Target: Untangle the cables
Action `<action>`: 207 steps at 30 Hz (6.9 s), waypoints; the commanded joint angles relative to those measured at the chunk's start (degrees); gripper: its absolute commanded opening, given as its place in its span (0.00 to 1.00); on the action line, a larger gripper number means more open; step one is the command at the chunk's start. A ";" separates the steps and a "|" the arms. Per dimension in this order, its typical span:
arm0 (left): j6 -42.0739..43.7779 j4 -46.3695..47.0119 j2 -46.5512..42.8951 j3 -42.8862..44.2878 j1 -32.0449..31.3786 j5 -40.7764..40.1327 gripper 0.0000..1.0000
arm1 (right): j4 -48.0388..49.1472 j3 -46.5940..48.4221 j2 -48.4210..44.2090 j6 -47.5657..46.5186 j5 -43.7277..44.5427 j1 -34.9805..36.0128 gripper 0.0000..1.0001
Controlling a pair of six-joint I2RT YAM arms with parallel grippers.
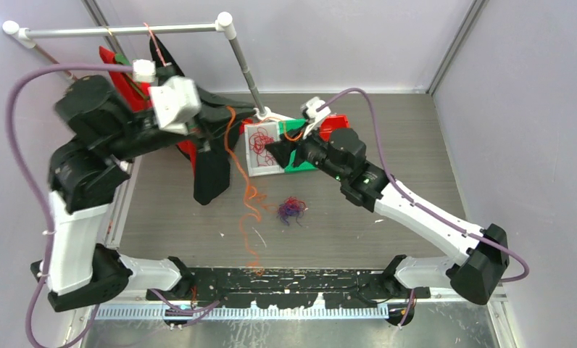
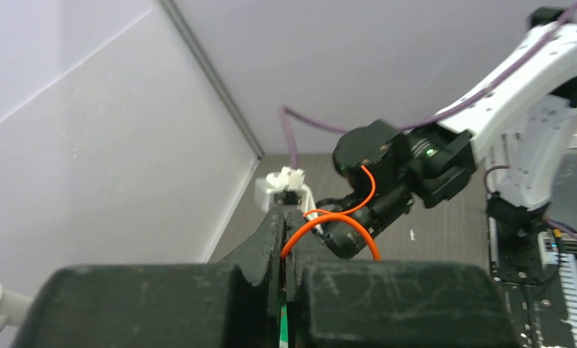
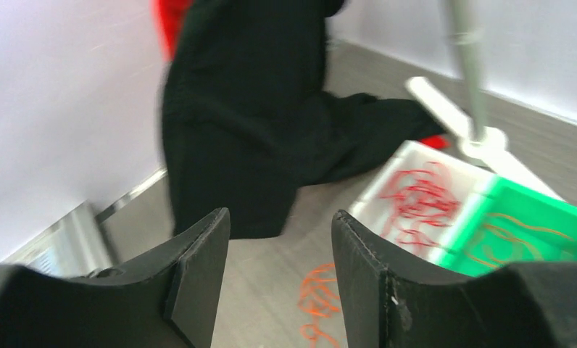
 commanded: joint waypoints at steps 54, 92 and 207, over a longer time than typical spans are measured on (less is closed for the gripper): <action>19.27 49.46 36.37 6.50 6.64 -30.39 0.00 | -8.93 -9.45 -7.69 6.99 36.39 -25.11 0.55; 10.50 20.63 45.69 2.52 3.71 -32.45 0.00 | -9.10 -13.58 -11.96 9.82 38.55 -26.75 0.55; -0.35 12.44 62.15 8.73 9.67 -21.65 0.24 | -7.18 -16.15 -12.04 11.92 33.04 -30.29 0.45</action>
